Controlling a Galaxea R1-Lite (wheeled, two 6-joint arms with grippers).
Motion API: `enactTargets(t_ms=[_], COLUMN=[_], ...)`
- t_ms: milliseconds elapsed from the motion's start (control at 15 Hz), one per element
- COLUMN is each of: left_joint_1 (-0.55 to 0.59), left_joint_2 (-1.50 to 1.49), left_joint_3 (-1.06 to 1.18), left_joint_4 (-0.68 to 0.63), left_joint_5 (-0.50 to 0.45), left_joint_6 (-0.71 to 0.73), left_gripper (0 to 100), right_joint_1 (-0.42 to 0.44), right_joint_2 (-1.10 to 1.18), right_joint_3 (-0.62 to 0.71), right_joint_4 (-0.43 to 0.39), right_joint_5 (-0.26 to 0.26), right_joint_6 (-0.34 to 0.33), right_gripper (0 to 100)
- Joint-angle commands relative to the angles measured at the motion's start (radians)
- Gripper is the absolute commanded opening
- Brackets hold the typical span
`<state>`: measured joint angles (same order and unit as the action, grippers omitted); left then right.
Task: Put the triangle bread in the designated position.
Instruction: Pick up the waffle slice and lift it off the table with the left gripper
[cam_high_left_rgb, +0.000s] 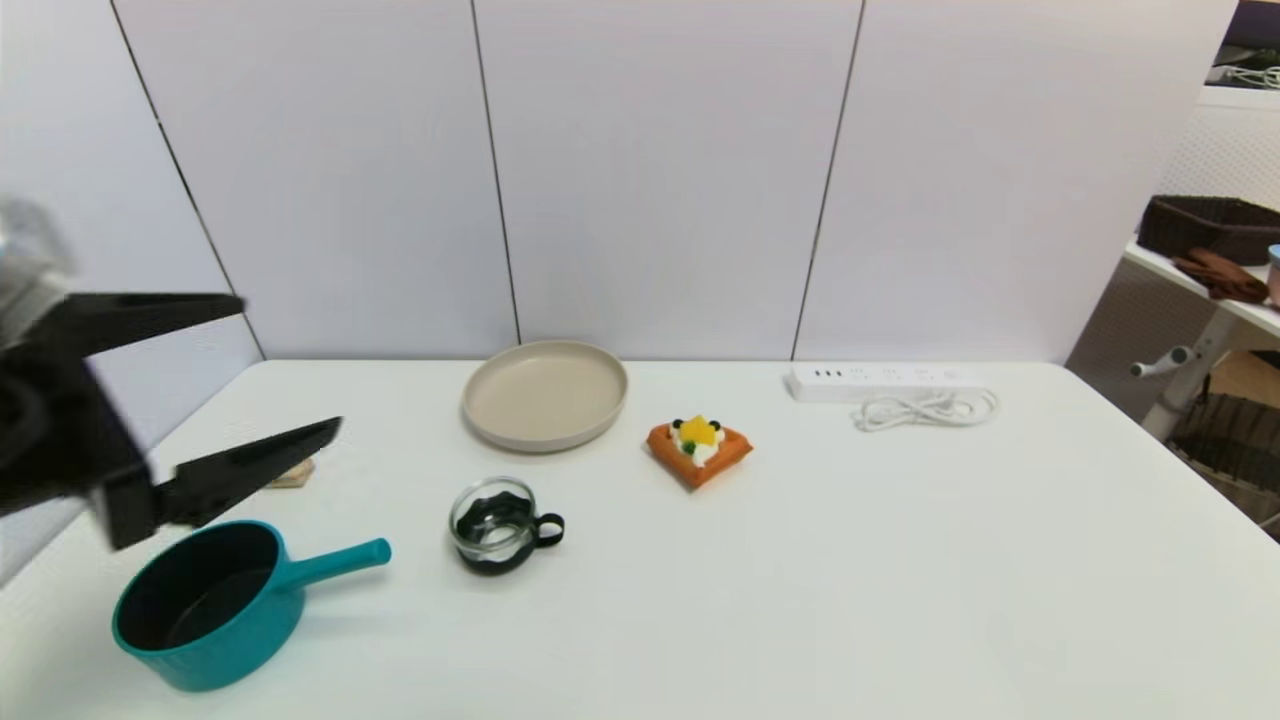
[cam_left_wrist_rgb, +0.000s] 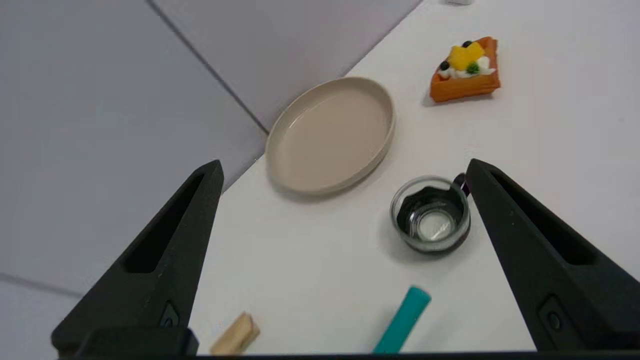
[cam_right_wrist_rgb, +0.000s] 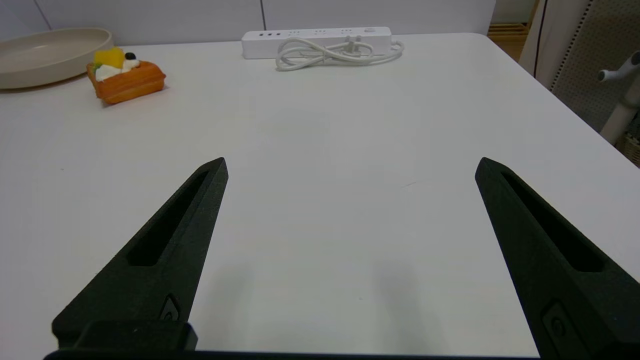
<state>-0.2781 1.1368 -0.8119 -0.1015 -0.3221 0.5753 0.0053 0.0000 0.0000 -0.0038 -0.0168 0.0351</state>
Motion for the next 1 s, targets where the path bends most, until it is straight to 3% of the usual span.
enactTargets(t_ms=[67,200,400,667,1000], left_joint_1=[-0.343,-0.405,-0.414,-0.412,-0.412], left_joint_2=[0.695,0.824,0.931,0.971,1.046], left_joint_3=[-0.437,-0.532,-0.625,-0.701,-0.788], left_joint_4=[0.002,0.002,0.008,0.111,0.124], left_joint_5=[-0.043,-0.041,-0.028,0.066,0.124], left_joint_6=[0.008,-0.083,-0.104,-0.149,-0.232], left_gripper=[100,100,100,100,100], right_joint_1=[0.001,0.001,0.001,0.001,-0.001], right_joint_2=[0.002,0.000,0.000,0.002,0.002], right_joint_3=[0.000,0.000,0.000,0.000,0.000], right_joint_4=[-0.001,-0.001,-0.001,-0.001,-0.001], right_joint_5=[0.000,0.000,0.000,0.000,0.000], right_joint_6=[0.000,0.000,0.000,0.000,0.000], right_gripper=[100,100,100,100,100])
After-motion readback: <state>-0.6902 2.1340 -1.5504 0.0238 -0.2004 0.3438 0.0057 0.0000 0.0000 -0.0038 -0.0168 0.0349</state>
